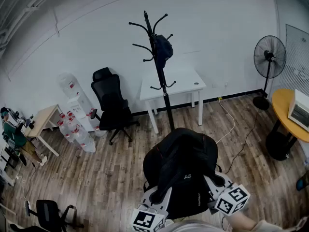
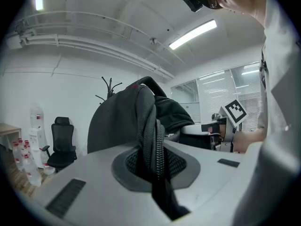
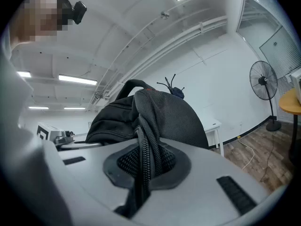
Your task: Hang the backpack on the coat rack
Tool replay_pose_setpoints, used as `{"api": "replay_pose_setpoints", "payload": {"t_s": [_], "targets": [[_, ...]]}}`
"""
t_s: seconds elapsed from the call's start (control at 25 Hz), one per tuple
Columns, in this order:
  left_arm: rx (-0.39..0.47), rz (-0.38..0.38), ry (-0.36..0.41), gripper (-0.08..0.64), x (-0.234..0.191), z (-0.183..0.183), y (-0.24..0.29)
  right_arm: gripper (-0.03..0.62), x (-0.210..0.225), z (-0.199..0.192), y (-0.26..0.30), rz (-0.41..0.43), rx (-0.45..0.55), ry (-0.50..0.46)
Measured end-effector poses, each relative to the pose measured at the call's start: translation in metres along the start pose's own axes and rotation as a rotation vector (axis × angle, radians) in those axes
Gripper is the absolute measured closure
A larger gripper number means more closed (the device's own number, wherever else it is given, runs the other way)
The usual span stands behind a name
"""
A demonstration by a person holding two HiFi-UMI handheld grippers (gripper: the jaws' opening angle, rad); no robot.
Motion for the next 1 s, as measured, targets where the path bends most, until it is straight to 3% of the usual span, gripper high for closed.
{"api": "replay_pose_setpoints", "payload": {"t_s": [1.0], "targets": [[0.022,0.058,0.043,0.529,0.016,0.016,0.034,0.562,0.034,0.025,-0.004,0.054,0.002,-0.008]]}}
Point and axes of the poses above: the fingertips, and each gripper's own axes: y forward along the fingers, x to its right, z out of its top, the point moved 4 cm from there along -y, backward along the fingers, and after that the axes turned 10 degrees about -z, right-handed, at the moved point
